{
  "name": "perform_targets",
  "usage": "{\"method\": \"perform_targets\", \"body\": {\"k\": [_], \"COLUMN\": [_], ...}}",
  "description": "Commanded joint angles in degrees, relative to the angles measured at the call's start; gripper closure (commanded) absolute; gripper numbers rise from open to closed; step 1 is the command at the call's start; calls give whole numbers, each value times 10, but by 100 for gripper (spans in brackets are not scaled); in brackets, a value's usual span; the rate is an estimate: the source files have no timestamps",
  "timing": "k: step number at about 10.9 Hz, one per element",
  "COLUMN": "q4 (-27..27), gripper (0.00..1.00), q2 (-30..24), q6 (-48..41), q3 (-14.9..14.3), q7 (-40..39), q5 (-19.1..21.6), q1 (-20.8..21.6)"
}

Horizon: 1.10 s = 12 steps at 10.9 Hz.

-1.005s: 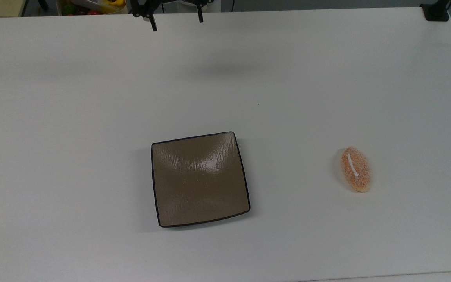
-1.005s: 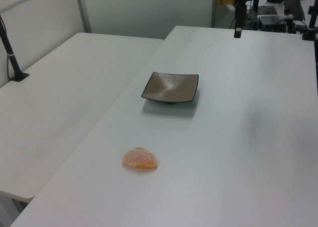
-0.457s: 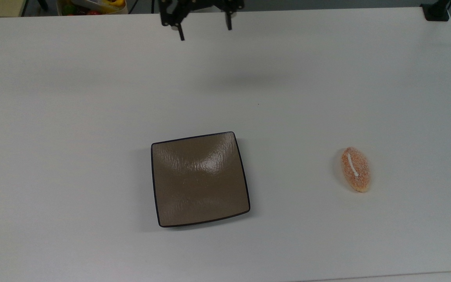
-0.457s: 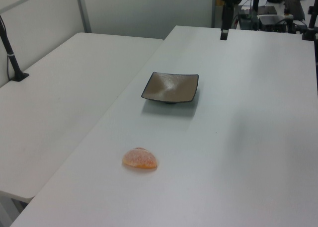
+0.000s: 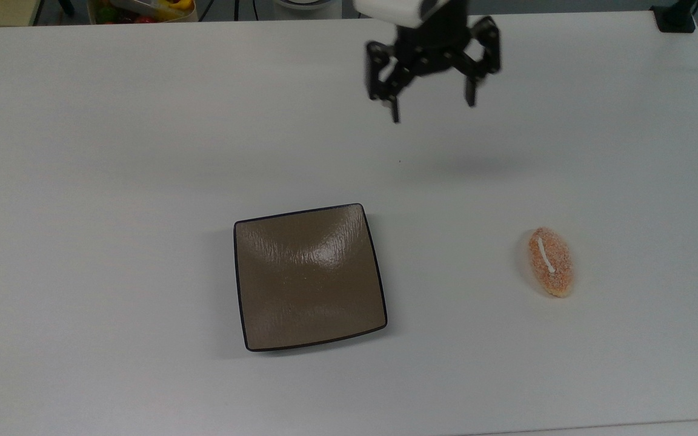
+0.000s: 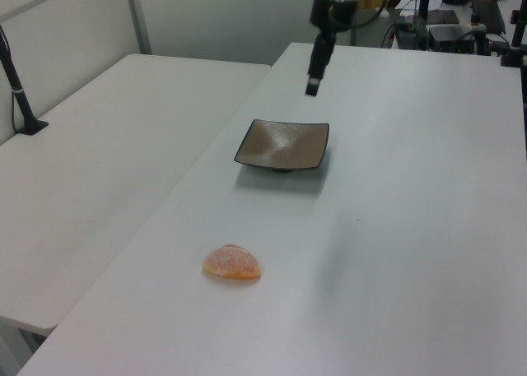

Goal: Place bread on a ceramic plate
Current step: 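Move the open gripper over the orange bread roll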

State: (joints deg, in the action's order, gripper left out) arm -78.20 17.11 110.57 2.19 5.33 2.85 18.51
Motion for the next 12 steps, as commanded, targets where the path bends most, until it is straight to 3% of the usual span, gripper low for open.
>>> {"method": "perform_targets", "body": {"k": [1, 5, 8, 12], "q4": [27, 28, 53, 76], "gripper": [0, 0, 0, 0], "q2": [61, 132, 196, 258], "q6": [116, 254, 324, 372], "q3": [-5, -9, -10, -10], "q7": [100, 160, 230, 246], "q5": [-34, -80, -157, -184], "q1": [59, 104, 124, 139]}}
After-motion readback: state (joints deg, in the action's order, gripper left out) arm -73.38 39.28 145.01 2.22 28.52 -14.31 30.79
